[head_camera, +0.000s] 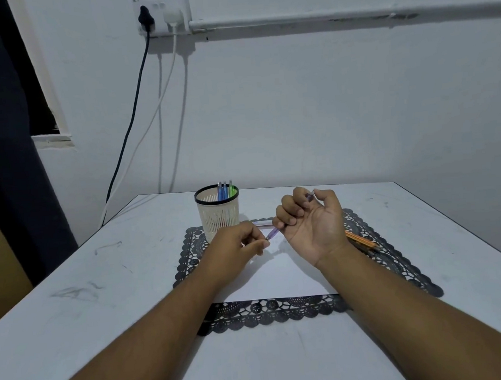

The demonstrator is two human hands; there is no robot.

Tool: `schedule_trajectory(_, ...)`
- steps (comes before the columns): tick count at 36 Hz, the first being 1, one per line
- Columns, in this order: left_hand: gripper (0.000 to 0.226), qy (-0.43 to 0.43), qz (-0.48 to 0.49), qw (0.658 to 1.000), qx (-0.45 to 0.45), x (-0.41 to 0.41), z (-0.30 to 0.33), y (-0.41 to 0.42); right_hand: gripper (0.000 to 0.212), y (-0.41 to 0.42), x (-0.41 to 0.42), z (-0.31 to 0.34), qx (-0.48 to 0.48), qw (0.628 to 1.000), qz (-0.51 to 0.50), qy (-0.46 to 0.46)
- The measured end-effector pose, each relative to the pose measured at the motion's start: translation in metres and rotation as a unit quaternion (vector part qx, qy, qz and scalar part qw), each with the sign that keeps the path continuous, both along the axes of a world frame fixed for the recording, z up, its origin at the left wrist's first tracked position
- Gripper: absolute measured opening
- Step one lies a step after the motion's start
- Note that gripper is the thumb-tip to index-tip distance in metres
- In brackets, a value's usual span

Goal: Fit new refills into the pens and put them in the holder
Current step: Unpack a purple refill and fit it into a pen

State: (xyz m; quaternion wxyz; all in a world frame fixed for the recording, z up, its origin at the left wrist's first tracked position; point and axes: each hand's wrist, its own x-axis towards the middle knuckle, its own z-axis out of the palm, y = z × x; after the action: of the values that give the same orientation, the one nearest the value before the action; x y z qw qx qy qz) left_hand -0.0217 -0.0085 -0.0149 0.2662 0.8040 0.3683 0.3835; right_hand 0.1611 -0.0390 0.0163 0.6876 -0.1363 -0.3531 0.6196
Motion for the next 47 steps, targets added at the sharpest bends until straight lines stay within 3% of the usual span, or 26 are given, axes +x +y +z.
schedule_trajectory(14, 0.015, 0.013, -0.010, 1.000, -0.005, -0.0002, -0.0035, 0.0024, 0.031, 0.0008, 0.0003, -0.0010, 0.043, 0.996, 0.023, -0.074)
schedule_trajectory(47, 0.014, 0.035, -0.012, 0.999, 0.014, -0.0001, -0.0007, 0.0002, 0.029, 0.0016, 0.0054, -0.0003, 0.017, 0.998, 0.025, -0.053)
